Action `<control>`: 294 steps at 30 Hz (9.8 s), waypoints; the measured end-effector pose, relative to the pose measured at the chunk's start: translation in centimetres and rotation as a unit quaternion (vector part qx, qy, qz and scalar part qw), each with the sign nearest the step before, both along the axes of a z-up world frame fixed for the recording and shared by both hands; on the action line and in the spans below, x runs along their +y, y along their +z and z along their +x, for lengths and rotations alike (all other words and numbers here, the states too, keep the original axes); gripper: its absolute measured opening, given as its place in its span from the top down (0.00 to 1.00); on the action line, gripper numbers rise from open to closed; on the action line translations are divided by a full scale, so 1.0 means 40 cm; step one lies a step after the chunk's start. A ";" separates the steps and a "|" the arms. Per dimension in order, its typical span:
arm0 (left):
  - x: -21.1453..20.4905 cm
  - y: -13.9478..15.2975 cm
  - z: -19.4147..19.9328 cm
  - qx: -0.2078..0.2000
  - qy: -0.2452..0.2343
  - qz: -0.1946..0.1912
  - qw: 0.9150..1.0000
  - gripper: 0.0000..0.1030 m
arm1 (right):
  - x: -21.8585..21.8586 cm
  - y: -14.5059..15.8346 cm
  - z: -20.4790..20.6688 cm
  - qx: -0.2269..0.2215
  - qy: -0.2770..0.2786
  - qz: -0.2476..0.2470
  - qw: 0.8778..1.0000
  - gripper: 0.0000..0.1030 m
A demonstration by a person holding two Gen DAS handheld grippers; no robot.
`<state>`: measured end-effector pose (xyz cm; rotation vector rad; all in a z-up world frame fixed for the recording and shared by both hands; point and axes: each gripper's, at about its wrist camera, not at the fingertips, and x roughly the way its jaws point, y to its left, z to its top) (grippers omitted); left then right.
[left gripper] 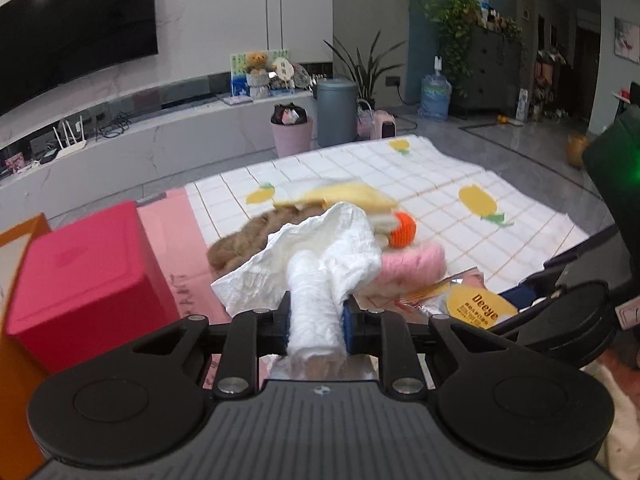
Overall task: Organize soft objects
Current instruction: 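Carry the tissue and packet toward the orange box with both grippers, then lower the white tissue into the orange box and open the left gripper, then lower the Deegeo packet into the orange box and open the right gripper, then move both tools back toward the soft pile on the cloth, then grasp the pink-and-white knitted pouch with the right gripper, then grasp the brown fluffy towel with the left gripper while the right holds the pouch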
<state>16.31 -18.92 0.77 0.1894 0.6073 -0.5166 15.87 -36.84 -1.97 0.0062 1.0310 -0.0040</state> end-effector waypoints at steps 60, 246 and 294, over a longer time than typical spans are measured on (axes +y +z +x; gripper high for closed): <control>0.616 0.017 0.338 0.046 0.333 0.120 0.934 0.68 | 0.840 0.209 0.117 -0.114 0.237 0.035 0.964 0.47; -0.007 -0.159 -0.160 0.033 0.108 0.041 0.993 0.03 | -0.062 -0.109 0.073 0.027 0.105 -0.001 0.994 0.48; -0.042 -0.093 0.198 0.077 0.068 0.027 0.994 0.60 | -0.073 -0.107 0.112 0.000 0.117 -0.002 0.993 0.43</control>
